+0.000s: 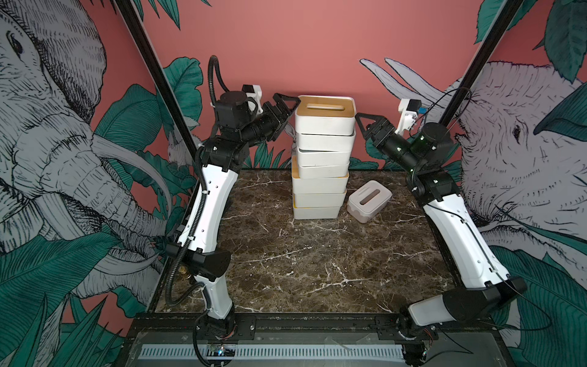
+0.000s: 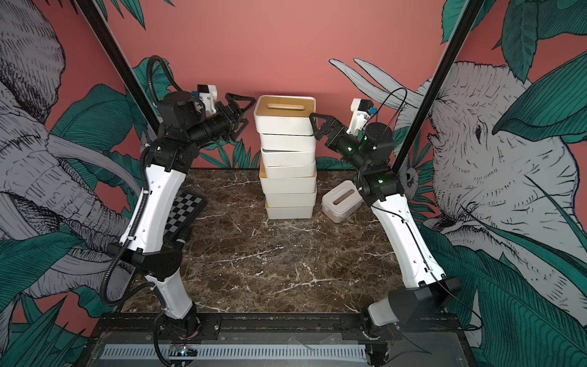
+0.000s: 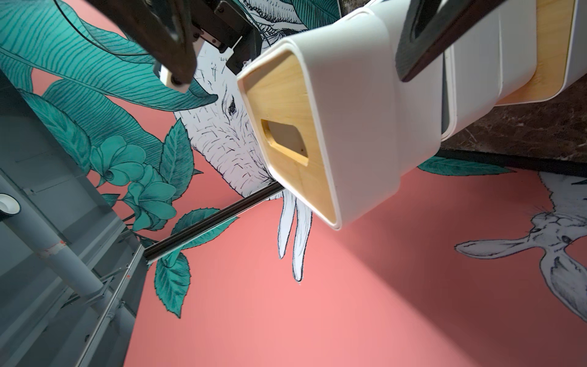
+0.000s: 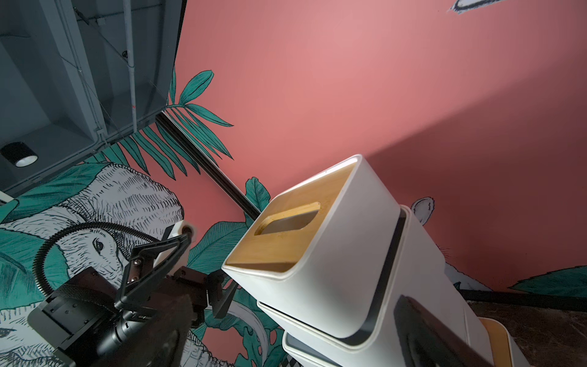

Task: Stack the tissue boxes
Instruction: Place the tissue box at the tissue box.

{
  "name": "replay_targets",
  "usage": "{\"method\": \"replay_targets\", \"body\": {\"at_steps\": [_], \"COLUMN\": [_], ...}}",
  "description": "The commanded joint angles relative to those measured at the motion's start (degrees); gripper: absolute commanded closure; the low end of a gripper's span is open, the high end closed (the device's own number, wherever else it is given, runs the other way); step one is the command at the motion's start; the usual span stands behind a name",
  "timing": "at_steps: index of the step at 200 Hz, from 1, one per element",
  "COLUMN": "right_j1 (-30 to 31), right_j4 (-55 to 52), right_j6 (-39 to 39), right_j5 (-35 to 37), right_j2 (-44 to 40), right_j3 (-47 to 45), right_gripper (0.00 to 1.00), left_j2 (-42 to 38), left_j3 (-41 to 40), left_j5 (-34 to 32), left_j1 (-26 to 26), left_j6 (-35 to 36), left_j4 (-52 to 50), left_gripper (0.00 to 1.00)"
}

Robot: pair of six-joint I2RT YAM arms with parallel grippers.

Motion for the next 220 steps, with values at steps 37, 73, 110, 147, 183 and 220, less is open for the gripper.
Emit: {"method": "replay_targets", "body": {"at_steps": [37,73,110,147,183,220], "right_j1": [0.34,0.35,0.35,0.34,0.31,-1.8], "right_j4": [2.99,2.79,3.06,3.17,1.36,-8.34], "right_j6": [0.6,1.02,1.57,2.09,0.69,-2.81], "right_j5": [-0.66,-0.63,-0.69,-0.91,0.64,5.18], "right_j2": [0.31,0.82,1.49,2.21,1.21,-2.48], "right_j3": [1.75,2.15,2.89,3.59,3.72,3.66], "right_gripper": [0.01,0.01,0.01,0.01,0.01,0.01], "left_j2": [0.86,1.21,1.62,0.88,-1.07,-8.4], "left_j3": [3.8,3.76,3.52,2.68,1.09,-7.14], "left_j5": [0.33,0.1,0.27,-0.5,-2.12,-3.97], "left_j1": [-2.29,-3.14,-3.7,-3.79,-3.32,0.29], "left_j6": [-0.35,-0.9,-1.67,-1.32,0.39,3.15], "left_j4": [3.81,4.81,5.04,5.31,3.62,3.99], "left_gripper": [0.01,0.0,0.0,0.0,0.0,0.0]}}
